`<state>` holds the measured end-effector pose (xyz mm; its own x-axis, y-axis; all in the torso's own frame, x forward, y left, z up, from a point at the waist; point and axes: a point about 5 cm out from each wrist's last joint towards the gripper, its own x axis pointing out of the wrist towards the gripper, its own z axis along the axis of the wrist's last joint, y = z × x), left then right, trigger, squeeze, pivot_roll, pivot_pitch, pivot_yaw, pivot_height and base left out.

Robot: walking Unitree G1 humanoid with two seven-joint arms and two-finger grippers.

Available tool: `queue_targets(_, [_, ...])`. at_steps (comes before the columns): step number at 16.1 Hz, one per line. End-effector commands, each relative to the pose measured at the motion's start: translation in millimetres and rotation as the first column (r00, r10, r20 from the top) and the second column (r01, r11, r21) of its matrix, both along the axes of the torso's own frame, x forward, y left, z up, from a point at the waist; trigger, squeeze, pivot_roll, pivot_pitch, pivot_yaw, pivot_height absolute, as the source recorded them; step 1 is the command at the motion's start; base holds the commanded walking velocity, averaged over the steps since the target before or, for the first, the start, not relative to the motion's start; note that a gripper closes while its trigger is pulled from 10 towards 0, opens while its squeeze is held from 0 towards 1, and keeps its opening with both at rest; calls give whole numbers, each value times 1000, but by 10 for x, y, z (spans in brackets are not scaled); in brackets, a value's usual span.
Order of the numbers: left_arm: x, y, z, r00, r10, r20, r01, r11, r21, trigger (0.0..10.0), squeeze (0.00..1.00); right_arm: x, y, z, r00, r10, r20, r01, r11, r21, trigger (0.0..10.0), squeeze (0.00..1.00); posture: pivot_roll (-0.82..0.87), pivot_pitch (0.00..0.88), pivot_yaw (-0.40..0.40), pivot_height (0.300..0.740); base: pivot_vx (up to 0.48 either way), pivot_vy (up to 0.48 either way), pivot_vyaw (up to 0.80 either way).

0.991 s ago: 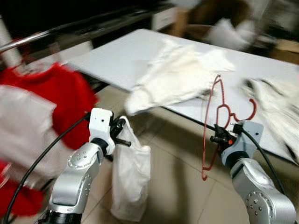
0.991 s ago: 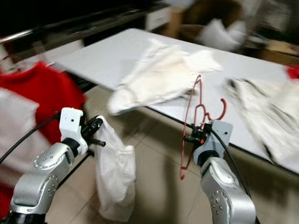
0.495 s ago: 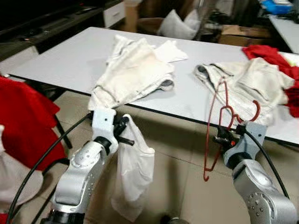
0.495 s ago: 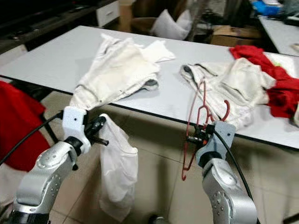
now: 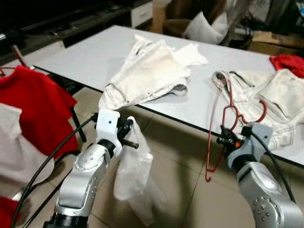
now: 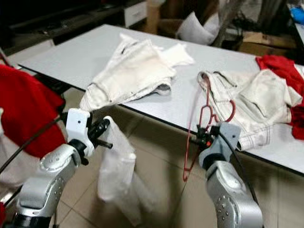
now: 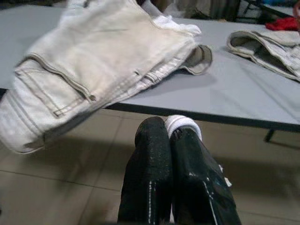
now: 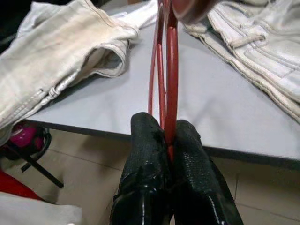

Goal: Hang hanger

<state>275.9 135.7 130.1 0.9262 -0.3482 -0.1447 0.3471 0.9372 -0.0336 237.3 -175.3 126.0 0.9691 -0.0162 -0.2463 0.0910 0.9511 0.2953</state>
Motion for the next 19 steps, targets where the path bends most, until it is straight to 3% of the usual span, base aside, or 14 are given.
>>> queue_targets(1, [30, 60, 62, 999, 22, 28, -22, 1000, 11, 10000, 0, 7, 46, 39, 1000, 11, 14, -11, 1000, 4, 10000, 0, 2, 0, 46, 740, 0, 0, 0])
queue_targets(12, [45, 73, 74, 999, 26, 34, -27, 1000, 11, 10000, 0, 35, 80, 82, 999, 44, 20, -44, 999, -4, 10000, 0, 4, 0, 47, 740, 0, 0, -697])
queue_targets(15, [14, 140, 118, 999, 20, 35, -20, 1000, -8, 10000, 0, 65, 87, 210, 991, 112, 70, -108, 992, -59, 10000, 0, 1, 0, 32, 740, 0, 0, -769])
queue_targets(19, [116, 205, 290, 996, 37, 86, -33, 998, -48, 10000, 0, 121, 148, 422, 963, 218, 157, -217, 976, -25, 10000, 0, -5, 0, 11, 740, 0, 0, -191])
